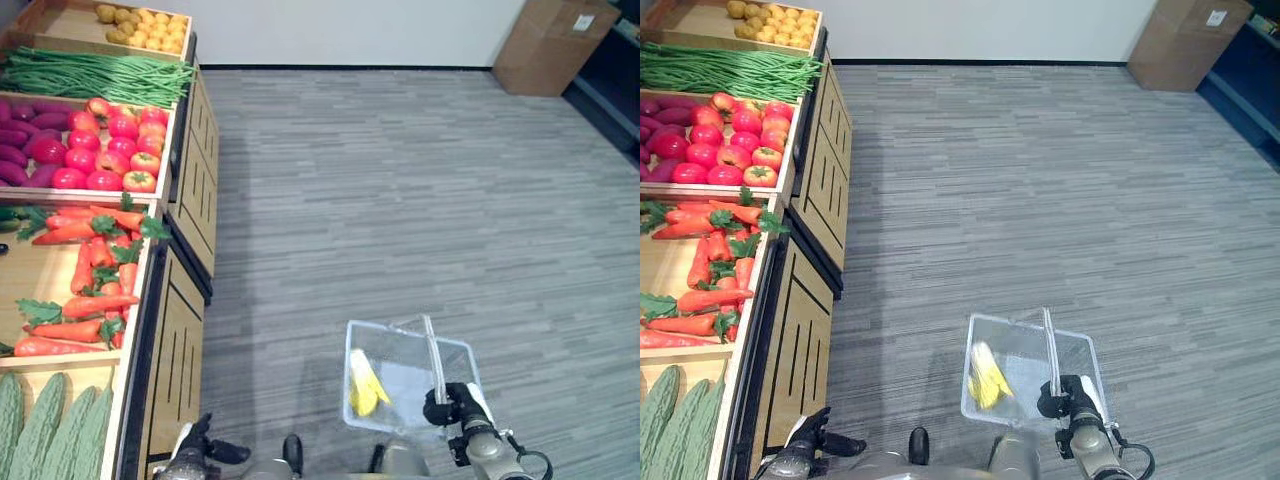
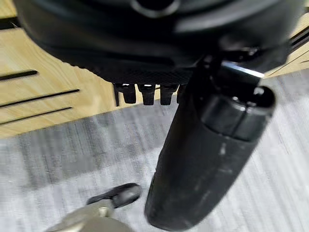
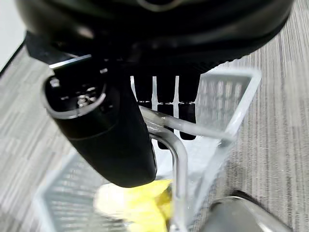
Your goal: Get the vegetables into the basket
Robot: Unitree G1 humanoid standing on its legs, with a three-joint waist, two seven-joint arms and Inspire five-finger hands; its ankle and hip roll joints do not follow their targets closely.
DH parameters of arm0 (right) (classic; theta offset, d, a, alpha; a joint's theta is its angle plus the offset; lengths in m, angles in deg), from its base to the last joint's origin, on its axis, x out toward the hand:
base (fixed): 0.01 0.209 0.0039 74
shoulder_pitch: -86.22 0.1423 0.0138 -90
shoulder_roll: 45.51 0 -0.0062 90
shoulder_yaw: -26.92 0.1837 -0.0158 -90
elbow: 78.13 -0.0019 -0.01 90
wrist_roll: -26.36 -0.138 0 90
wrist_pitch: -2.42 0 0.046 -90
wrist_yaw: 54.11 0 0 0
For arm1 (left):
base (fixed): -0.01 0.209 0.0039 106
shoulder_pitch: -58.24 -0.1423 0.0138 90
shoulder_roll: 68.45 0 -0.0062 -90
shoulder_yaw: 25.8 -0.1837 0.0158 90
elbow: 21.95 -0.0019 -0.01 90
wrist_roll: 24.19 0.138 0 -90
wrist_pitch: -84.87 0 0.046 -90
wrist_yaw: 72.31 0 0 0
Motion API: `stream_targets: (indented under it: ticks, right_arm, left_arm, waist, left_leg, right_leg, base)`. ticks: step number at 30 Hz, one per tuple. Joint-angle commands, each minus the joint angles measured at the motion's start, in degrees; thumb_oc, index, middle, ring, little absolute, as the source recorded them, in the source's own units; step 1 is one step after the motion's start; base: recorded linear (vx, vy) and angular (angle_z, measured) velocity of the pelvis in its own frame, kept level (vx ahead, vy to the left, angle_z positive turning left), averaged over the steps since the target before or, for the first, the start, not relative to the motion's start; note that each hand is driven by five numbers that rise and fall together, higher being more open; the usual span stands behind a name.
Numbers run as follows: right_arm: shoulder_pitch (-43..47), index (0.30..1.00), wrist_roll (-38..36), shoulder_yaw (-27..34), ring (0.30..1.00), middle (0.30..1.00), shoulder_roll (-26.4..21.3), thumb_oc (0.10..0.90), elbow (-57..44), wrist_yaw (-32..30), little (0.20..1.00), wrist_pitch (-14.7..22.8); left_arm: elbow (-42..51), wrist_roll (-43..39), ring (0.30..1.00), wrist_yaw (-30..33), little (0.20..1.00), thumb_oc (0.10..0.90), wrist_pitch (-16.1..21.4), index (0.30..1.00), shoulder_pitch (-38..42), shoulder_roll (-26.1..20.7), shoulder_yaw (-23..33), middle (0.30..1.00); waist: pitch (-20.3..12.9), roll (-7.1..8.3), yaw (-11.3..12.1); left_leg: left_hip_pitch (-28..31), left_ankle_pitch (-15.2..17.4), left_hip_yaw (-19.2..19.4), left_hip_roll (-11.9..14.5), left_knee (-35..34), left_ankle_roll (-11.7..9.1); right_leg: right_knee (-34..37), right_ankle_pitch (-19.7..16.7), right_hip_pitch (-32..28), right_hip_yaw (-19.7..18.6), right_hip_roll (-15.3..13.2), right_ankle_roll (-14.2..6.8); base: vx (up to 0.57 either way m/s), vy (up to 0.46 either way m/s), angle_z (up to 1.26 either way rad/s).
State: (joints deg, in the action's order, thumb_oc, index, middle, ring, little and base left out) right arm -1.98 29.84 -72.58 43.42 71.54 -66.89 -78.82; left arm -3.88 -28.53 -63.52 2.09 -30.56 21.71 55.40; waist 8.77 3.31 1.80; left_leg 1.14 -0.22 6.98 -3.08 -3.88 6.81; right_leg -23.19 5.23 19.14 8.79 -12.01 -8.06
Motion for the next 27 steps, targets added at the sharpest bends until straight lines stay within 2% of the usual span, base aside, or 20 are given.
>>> stream_targets:
  ticks: [1, 2, 3, 4, 5, 7, 8, 11, 12, 16, 17, 18, 20, 21, 23, 24, 25, 26, 27]
  right_arm:
    - [1.7, 0.300, -0.6, 0.3, 0.300, 0.300, -6.4, 0.400, -2.1, -2.3, 0.300, 1.9]
    - [1.6, 0.300, -0.6, 0.3, 0.300, 0.300, -6.4, 0.400, -2.2, -2.3, 0.300, 1.9]
    - [1.5, 0.300, -0.4, 0.5, 0.300, 0.300, -6.4, 0.400, -2.2, -2.5, 0.300, 1.8]
    - [1.5, 0.300, -0.4, 0.5, 0.300, 0.300, -6.4, 0.400, -2.2, -2.5, 0.300, 1.8]
    - [0.9, 0.300, -0.2, 0.8, 0.300, 0.300, -6.2, 0.400, -2.3, -2.3, 0.300, 1.6]
    - [0.8, 0.300, -0.3, 0.9, 0.300, 0.300, -6.2, 0.400, -1.9, -2.3, 0.300, 1.6]
    - [0.6, 0.300, 0.2, 0.5, 0.300, 0.300, -6.4, 0.400, -2.6, -1.9, 0.300, 1.6]
    - [0.8, 0.300, 0.4, 0.2, 0.300, 0.300, -6.7, 0.400, -1.8, -1.8, 0.300, 1.8]
    - [1.3, 0.300, 0.0, -0.2, 0.300, 0.300, -6.7, 0.400, -0.1, -2.0, 0.300, 1.9]
    - [1.2, 0.300, -0.9, 0.5, 0.300, 0.300, -7.1, 0.400, -0.3, -2.3, 0.300, 2.2]
    - [0.1, 0.300, -1.0, 0.5, 0.300, 0.300, -8.1, 0.400, -1.4, -2.3, 0.300, 2.3]
    - [0.1, 0.300, -1.1, 0.5, 0.300, 0.300, -8.7, 0.400, -1.1, -2.2, 0.300, 2.4]
    - [-0.1, 0.300, -0.7, 0.6, 0.300, 0.300, -9.5, 0.400, -0.5, -2.2, 0.300, 2.1]
    - [-0.2, 0.300, -1.2, 1.2, 0.300, 0.300, -9.8, 0.400, 0.7, -2.5, 0.300, 1.8]
    - [-0.7, 0.300, -1.4, 1.7, 0.300, 0.300, -10.0, 0.400, 1.3, -2.6, 0.300, 1.5]
    - [-0.7, 0.300, -1.4, 1.7, 0.300, 0.300, -10.0, 0.400, 1.3, -2.6, 0.300, 1.5]
    - [-0.8, 0.300, -1.4, 1.8, 0.300, 0.300, -10.0, 0.400, 1.7, -2.6, 0.300, 1.4]
    - [-1.0, 0.300, -1.1, 1.7, 0.300, 0.300, -10.0, 0.400, 1.4, -2.6, 0.300, 1.2]
    - [-0.9, 0.300, -1.1, 1.7, 0.300, 0.300, -10.0, 0.400, 2.6, -2.7, 0.300, 1.2]
  left_arm:
    - [0.0, 1.4, 1.000, 0.3, 1.000, 0.900, 1.0, 1.000, 0.3, -0.5, 3.3, 1.000]
    - [0.0, 1.5, 1.000, 0.3, 1.000, 0.900, 1.0, 1.000, 0.3, -0.5, 3.3, 1.000]
    - [-0.4, 1.7, 1.000, 0.2, 1.000, 0.900, 1.1, 1.000, 0.5, -0.3, 3.5, 1.000]
    - [-0.4, 1.7, 1.000, 0.2, 1.000, 0.900, 1.1, 1.000, 0.5, -0.3, 3.5, 1.000]
    - [-0.8, 1.6, 1.000, 0.2, 1.000, 0.900, 0.8, 1.000, 0.5, 0.2, 3.7, 1.000]
    - [-0.9, 1.6, 1.000, 0.2, 1.000, 0.900, 0.7, 1.000, 0.4, 0.5, 3.7, 1.000]
    - [-0.5, 2.0, 1.000, 0.5, 1.000, 0.900, 0.8, 1.000, -0.4, 0.7, 3.8, 1.000]
    - [0.2, 1.9, 1.000, 0.8, 1.000, 0.900, 0.9, 1.000, -0.8, 0.8, 3.7, 1.000]
    - [-0.4, 1.2, 1.000, 0.8, 1.000, 0.900, 1.3, 1.000, -0.4, 0.9, 3.2, 1.000]
    - [-1.1, 1.0, 1.000, 1.1, 1.000, 0.900, 0.7, 1.000, -0.3, 1.1, 3.9, 1.000]
    - [-1.8, -0.7, 1.000, 0.4, 1.000, 0.900, 0.0, 1.000, 0.4, 1.7, 4.5, 1.000]
    - [-1.5, -1.0, 1.000, 0.5, 1.000, 0.900, 0.2, 1.000, 0.7, 1.8, 4.4, 1.000]
    - [-1.0, -1.7, 1.000, 0.5, 1.000, 0.900, 0.1, 1.000, 1.1, 2.2, 3.9, 1.000]
    - [-0.7, -2.6, 1.000, 0.2, 1.000, 0.900, 0.1, 1.000, 1.8, 2.3, 3.4, 1.000]
    - [-0.2, -3.4, 1.000, 0.2, 1.000, 0.900, 0.1, 1.000, 2.2, 2.4, 3.3, 1.000]
    - [-0.2, -3.4, 1.000, 0.2, 1.000, 0.900, 0.1, 1.000, 2.1, 2.4, 3.3, 1.000]
    - [-0.1, -3.4, 1.000, 0.3, 1.000, 0.900, 0.2, 1.000, 2.0, 2.5, 3.2, 1.000]
    - [-0.1, -3.2, 1.000, 0.4, 1.000, 0.900, 0.2, 1.000, 1.8, 2.5, 3.2, 1.000]
    - [-0.2, -3.0, 1.000, 0.5, 1.000, 0.900, 0.2, 1.000, 1.7, 2.7, 3.0, 1.000]
  waist:
    - [2.4, 0.65, -1.8]
    - [2.6, 0.48, -1.8]
    - [2.6, 0.76, -2.7]
    - [2.7, 0.69, -2.7]
    - [2.0, 1.21, -3.2]
    - [1.5, 1.22, -3.2]
    - [0.6, 1.08, -2.9]
    - [0.2, 0.72, -2.5]
    - [-0.5, 0.42, -2.4]
    - [-0.8, 0.29, -2.3]
    - [-1.0, 0.14, -2.2]
    - [-0.9, -0.02, -2.3]
    - [-0.3, 0.15, -2.5]
    - [0.8, 0.45, -2.3]
    - [1.4, 0.54, -2.0]
    - [1.4, 0.54, -2.0]
    - [1.4, 0.52, -1.7]
    - [1.2, 0.25, -1.5]
    - [1.1, -0.23, -1.1]
  left_leg:
    - [-1.3, 4.0, -2.2, 2.7, 4.9, -6.4]
    - [-1.0, 4.2, -2.2, 2.9, 4.9, -6.5]
    - [0.3, 5.1, -3.5, 3.0, 4.9, -7.1]
    - [0.4, 5.2, -3.6, 3.1, 4.9, -7.1]
    - [2.2, 6.9, -5.3, 3.1, 5.7, -7.9]
    - [2.9, 7.7, -5.7, 3.3, 5.9, -8.2]
    - [4.1, 8.3, -5.9, 4.3, 6.6, -8.9]
    - [4.6, 7.5, -6.3, 5.6, 7.2, -9.7]
    - [4.0, 5.5, -7.7, 8.1, 8.3, -11.2]
    - [3.4, 4.3, -8.7, 8.7, 9.3, -11.8]
    - [2.2, 0.9, -10.0, 9.7, 12.4, -13.1]
    - [0.8, -0.5, -10.4, 9.6, 15.1, -13.4]
    - [-2.9, -3.1, -9.2, 9.8, 21.8, -14.0]
    - [-6.7, -4.6, -6.7, 10.2, 23.3, -13.8]
    - [-10.7, -3.1, -4.0, 10.4, 19.5, -13.0]
    - [-10.6, -3.0, -3.9, 10.4, 19.6, -13.0]
    - [-11.8, -1.9, -3.5, 10.0, 16.3, -12.6]
    - [-12.6, -2.4, -3.2, 9.9, 12.7, -12.6]
    - [-13.7, -4.4, -3.0, 10.5, 9.2, -12.8]
  right_leg:
    - [15.8, -11.4, -4.5, -0.6, 0.4, -1.6]
    - [16.1, -11.5, -4.9, -0.5, 0.6, -1.6]
    - [19.9, -14.1, -3.5, -2.8, 0.1, -2.7]
    - [20.0, -14.1, -3.7, -2.7, 0.2, -2.7]
    - [21.1, -15.8, -3.4, -4.1, 0.2, -3.3]
    - [21.0, -15.8, -4.0, -3.7, 0.4, -3.0]
    - [20.8, -15.6, -4.7, -2.2, 0.9, -2.4]
    - [20.0, -14.8, -5.2, -1.0, 1.7, -1.9]
    - [18.7, -12.6, -6.0, 0.2, 3.4, -0.4]
    - [18.7, -12.0, -6.4, 0.9, 3.9, 0.1]
    - [18.5, -10.1, -7.4, 1.4, 5.4, 1.7]
    - [18.5, -9.4, -7.9, 1.6, 5.6, 2.3]
    - [18.6, -7.7, -9.5, 2.7, 5.7, 3.7]
    - [19.1, -6.7, -11.5, 3.7, 5.4, 4.2]
    - [20.6, -6.2, -13.4, 4.9, 4.9, 3.9]
    - [20.6, -6.2, -13.5, 4.9, 4.9, 3.9]
    - [21.2, -6.0, -14.1, 5.0, 4.8, 3.4]
    - [21.8, -5.9, -14.6, 4.9, 4.8, 3.1]
    - [22.2, -5.6, -15.3, 4.9, 5.0, 2.9]
  base:
    - [0.18, -0.074, 0.33]
    - [0.27, -0.136, 0.41]
    - [0.17, -0.092, 0.40]
    - [0.42, -0.276, 0.55]
    - [0.34, -0.246, 0.61]
    - [0.29, -0.230, 0.69]
    - [0.16, -0.154, 0.58]
    - [0.18, -0.247, 0.16]
    - [0.15, -0.280, 0.13]
    - [0.13, -0.221, 0.32]
    - [0.20, -0.298, 0.08]
    - [0.24, -0.368, 0.13]
    - [0.13, -0.202, 0.45]
    - [0.12, -0.182, 0.42]
    - [0.10, -0.091, 0.35]
    - [0.10, -0.004, 0.78]
    - [0.13, 0.028, 0.62]
    - [0.20, 0.051, 0.28]
    - [0.31, 0.117, -0.05]
